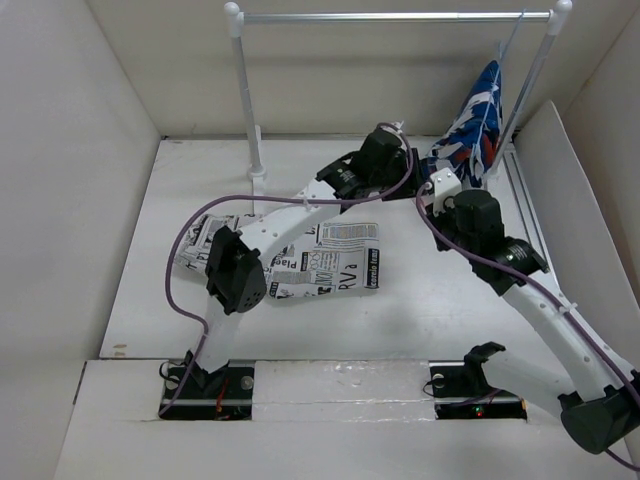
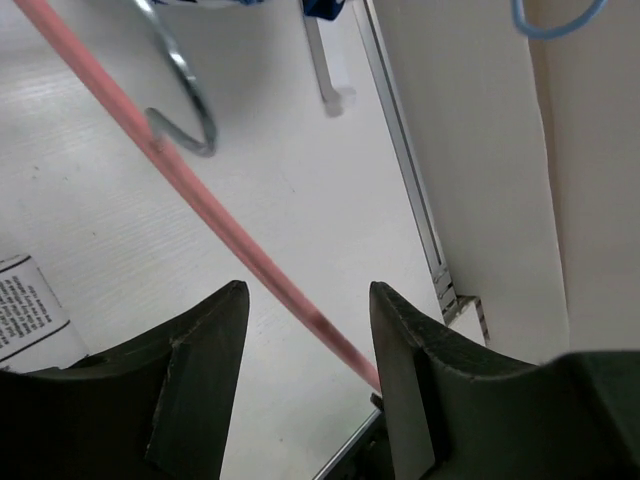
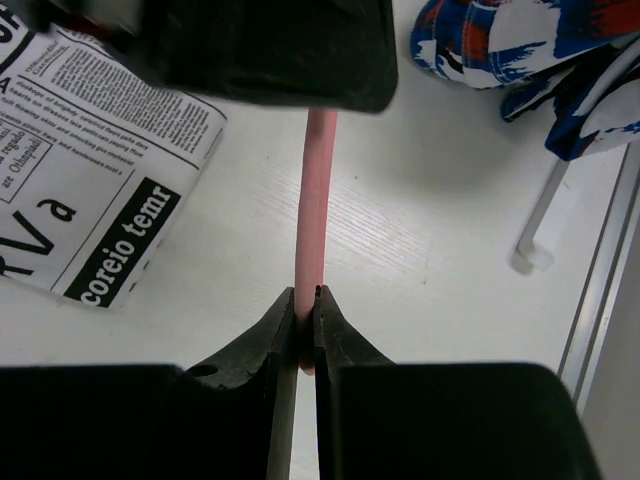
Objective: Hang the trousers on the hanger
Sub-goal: Pick up the hanger from the clothesline, then place the trousers on the hanger.
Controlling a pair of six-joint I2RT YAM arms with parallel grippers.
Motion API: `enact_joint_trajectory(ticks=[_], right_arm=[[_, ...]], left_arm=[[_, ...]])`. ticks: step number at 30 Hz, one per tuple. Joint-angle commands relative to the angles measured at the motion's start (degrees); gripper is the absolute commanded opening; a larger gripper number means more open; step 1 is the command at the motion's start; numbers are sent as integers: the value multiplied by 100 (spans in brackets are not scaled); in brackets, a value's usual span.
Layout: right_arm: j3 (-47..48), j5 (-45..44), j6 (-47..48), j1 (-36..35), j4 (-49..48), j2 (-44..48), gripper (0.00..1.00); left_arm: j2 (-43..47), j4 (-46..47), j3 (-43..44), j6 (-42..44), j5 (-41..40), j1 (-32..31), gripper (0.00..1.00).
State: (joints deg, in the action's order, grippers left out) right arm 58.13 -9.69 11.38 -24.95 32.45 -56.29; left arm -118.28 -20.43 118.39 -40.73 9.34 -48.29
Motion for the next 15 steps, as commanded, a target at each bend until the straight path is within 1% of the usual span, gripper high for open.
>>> enact_joint_trajectory(ticks=[1,2,4,5,6,8,9,10,11,12,13,14,15], right_arm=[[-73,-296,-267,-212,-177,241,0],[-100,-340,-302,-290,-186,329,0],[-179,-340,-364,-370,-195,382,0],[-196,-392,-390,-457,-160,400,0],[-205,-436,-478,-458,-125,391,0],[-240,-533,-575,-642,-11,391,0],[-275,-551,-636,-704,-28,434,0],[-345,-603,-741,-809,-71,505,8],[-372,-639,-742,-810,-54,505,9],[-399,-639,-829,-879,-28,566,32],[-416,-604,-847,-880,7,584,44],[-425,-360,-856,-810,164,602,53],[-416,-1,-804,-662,357,689,70]], left_arm=[[-54,425,-79,-189,-29,-110,47],[-81,425,-131,-233,-29,-110,47],[-73,556,-359,-356,50,-110,41],[-64,722,-447,-409,93,-110,37],[-29,776,-509,-514,172,-162,31],[-11,812,-641,-559,164,-215,23],[24,803,-676,-576,138,-216,8],[155,855,-851,-620,51,-268,0],[156,943,-1000,-655,50,-268,0],[339,1074,-1176,-699,76,-268,0],[454,1215,-1604,-769,94,-268,0],[551,1460,-1800,-787,103,-268,0],[839,1636,-2124,-822,120,-268,0]])
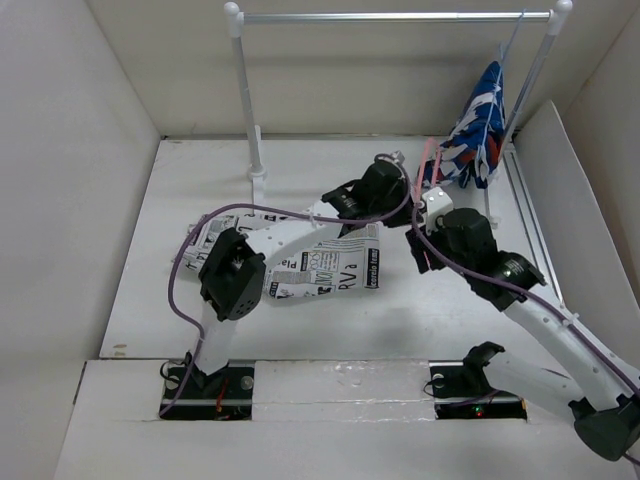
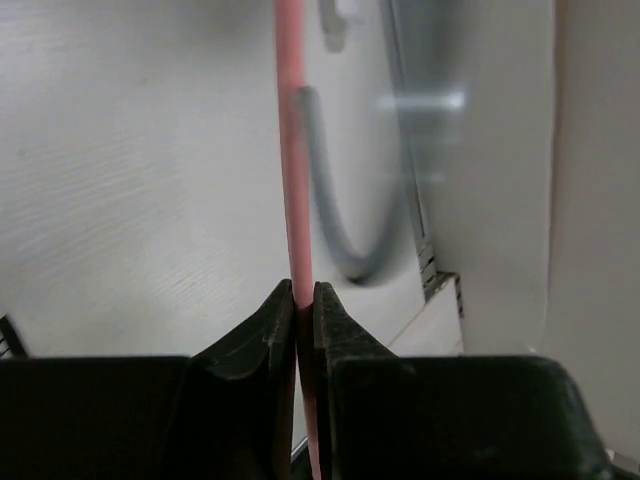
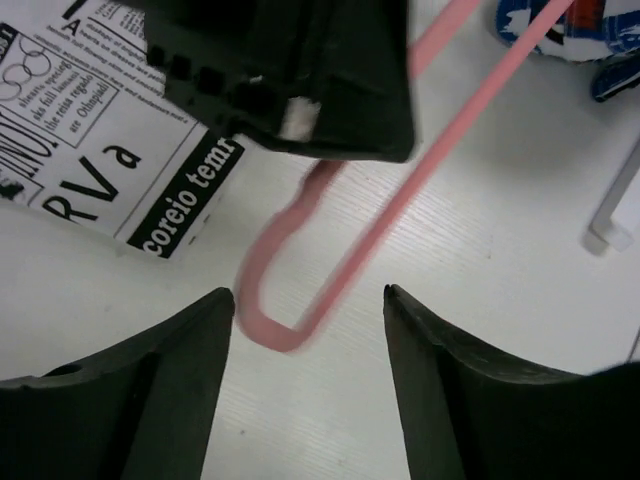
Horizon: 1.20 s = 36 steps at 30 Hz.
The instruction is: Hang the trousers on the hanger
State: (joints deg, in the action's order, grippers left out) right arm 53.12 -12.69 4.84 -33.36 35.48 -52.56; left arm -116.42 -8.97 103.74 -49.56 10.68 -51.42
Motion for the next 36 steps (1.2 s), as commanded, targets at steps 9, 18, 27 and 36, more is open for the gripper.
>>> enact_joint_trajectory(ticks=[9,18,27,36], right_arm=[[-73,2489,114,1822,398,721,82],[-1391,4168,-1212,2721,-1666,-455,83],[-1780,4618,-1848,2835,-2760,-169,76],[-2192,4661,-2470,3038,-3064,574,84]], left_arm=[[1858,1547,-2516,-150,4,44,0],[2782,2619,-4239,-511,-372,-298,0],[2756,2568,-4538,-458,-645,-299,0],[2660,2470,-4345,-431,-620,-351,0]])
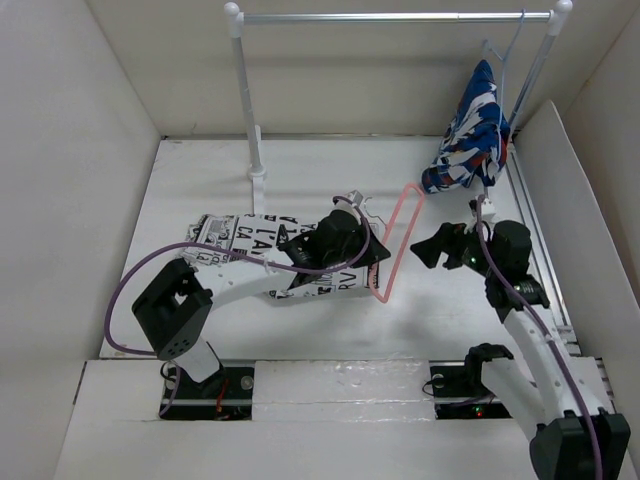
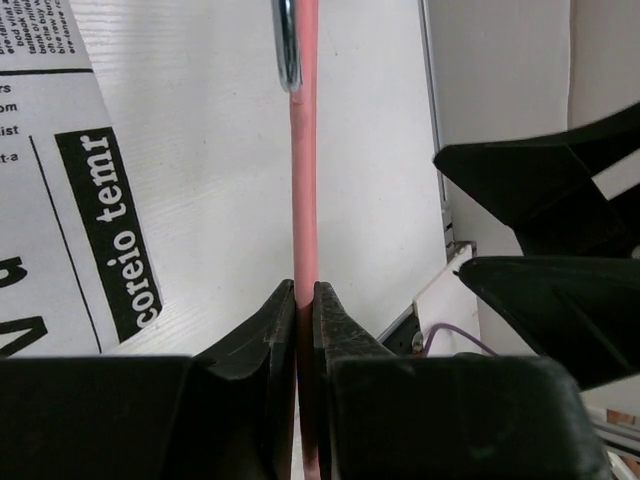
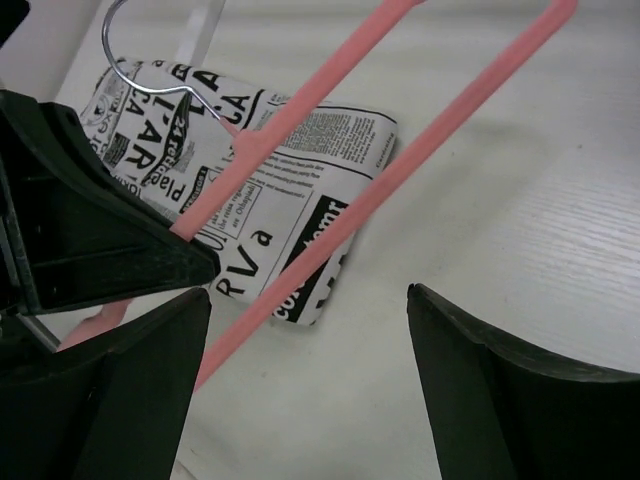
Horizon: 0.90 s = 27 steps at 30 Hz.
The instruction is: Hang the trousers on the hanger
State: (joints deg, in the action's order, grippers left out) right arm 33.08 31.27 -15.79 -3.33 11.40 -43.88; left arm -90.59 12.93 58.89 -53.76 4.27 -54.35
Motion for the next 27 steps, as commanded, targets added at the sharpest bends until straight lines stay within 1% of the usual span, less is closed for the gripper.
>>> enact_joint_trajectory(ticks=[1,2,3,5,6,7,9,10,11,12,13,14,16,19,21,22,23,25,26,27], right_arm=[[-197,336,-407,34,-822,-497,85],[-197,580,-390,34,-928,-716,86],[-214,643,-407,34,-1077,-1171,86],[-276,557,-494,-123,-1743,-1674,86],[-311,556,-556,-124,-1746,-1798,86],[-354,565,-635,-176,-2164,-1913,85],[-390,530,-784,-247,-2483,-2115,65],[-338,373,-785,-316,-2589,-2281,36],[-337,371,-785,-317,-2590,-2283,36],[-329,337,-802,-317,-2634,-2318,30],[-337,223,-829,-317,-2738,-2344,24],[-355,222,-846,-317,-2844,-2362,9],[-416,257,-1039,-317,-3133,-2450,0],[-487,214,-1338,-317,-3319,-2468,0],[-443,143,-1435,-317,-3197,-2441,0],[-356,65,-1418,-317,-2970,-2433,0],[-311,29,-1401,-317,-2846,-2424,0],[-267,-50,-1435,-317,-2653,-2397,0],[-241,-85,-1496,-317,-2565,-2389,0],[-223,-112,-1523,-317,-2529,-2354,0]], left_arm=[[85,315,157,-12,21,-111,0],[68,333,192,5,21,-111,0],[41,342,201,23,21,-163,0],[32,481,158,6,56,-225,0],[50,483,158,6,91,-225,0],[32,526,71,-47,109,-225,0],[76,693,-44,-82,179,-278,0],[102,728,-158,-134,205,-278,0],[103,729,-159,-135,214,-278,0],[103,720,-176,-144,232,-278,0],[111,668,-229,-144,241,-278,0],[120,667,-273,-161,275,-278,0],[129,597,-352,-170,346,-278,0],[76,352,-396,-162,399,-331,0],[15,193,-379,-126,355,-384,9],[15,88,-353,-126,320,-436,14],[6,61,-352,-118,302,-436,22],[-3,-18,-352,-161,258,-489,28],[-12,-53,-352,-170,197,-541,33],[-12,-88,-326,-170,171,-542,35]])
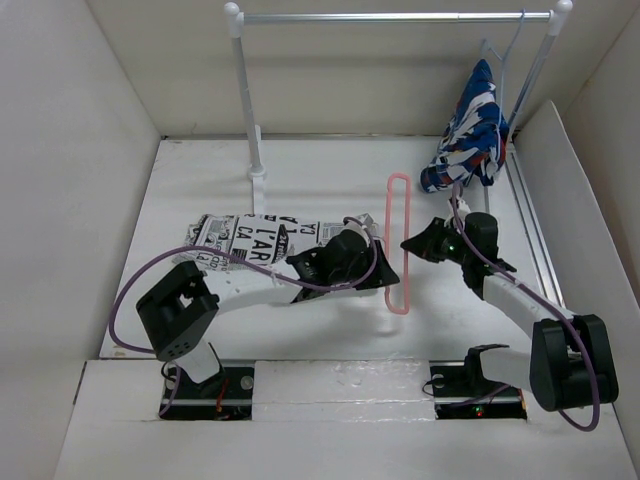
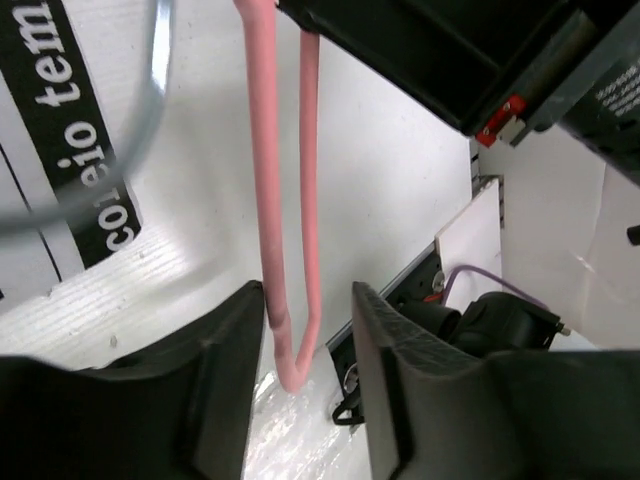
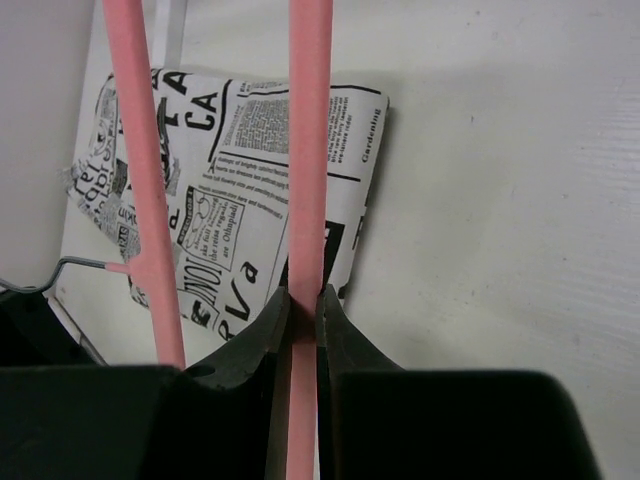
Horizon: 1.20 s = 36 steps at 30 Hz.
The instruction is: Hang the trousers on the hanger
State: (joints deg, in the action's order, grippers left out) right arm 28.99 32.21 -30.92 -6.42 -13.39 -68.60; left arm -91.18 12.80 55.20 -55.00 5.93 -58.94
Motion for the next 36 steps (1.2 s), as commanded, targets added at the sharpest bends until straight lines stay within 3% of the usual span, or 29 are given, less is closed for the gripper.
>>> enact_joint_trajectory(ticks=[1,4,13,16,18,20,24,27,28,29,30,34,35,36], right_arm=[[212,-258,-28,-9,72,127,0],[230,-294,-186,-9,135,127,0],[-103,22,-1170,-70,-462,75,0],[-183,-4,-1461,-193,-586,110,0],[-192,14,-1549,-246,-621,84,0],[-236,-12,-1584,-246,-613,110,0],[-210,-118,-1277,-246,-51,303,0],[52,-101,-699,-246,369,373,37],[263,-31,-357,-246,755,330,56],[517,-91,386,-246,1263,295,62],[981,-309,1055,-359,2478,260,68],[1442,-1021,1632,-519,3122,531,66],[1451,-1145,1676,-597,3210,706,61],[1434,-1233,1694,-598,3202,777,49]], left_arm=[[56,-171,61,-37,-39,-135,38],[74,-295,105,-54,-180,-188,41],[3,-673,272,-177,-758,-311,36],[47,-586,246,-230,-857,-311,29],[100,-577,211,-239,-901,-311,10],[170,-594,211,-239,-997,-364,0],[478,-533,-44,-388,-1059,-417,0],[776,-296,-526,-572,-954,-417,0],[838,-174,-597,-651,-936,-417,0],[882,-146,-685,-765,-980,-417,0],[987,-7,-843,-836,-1006,-417,0],[909,301,-1160,-942,-1094,-417,0],[865,363,-1187,-942,-1138,-417,0],[812,416,-1222,-907,-1173,-417,0]])
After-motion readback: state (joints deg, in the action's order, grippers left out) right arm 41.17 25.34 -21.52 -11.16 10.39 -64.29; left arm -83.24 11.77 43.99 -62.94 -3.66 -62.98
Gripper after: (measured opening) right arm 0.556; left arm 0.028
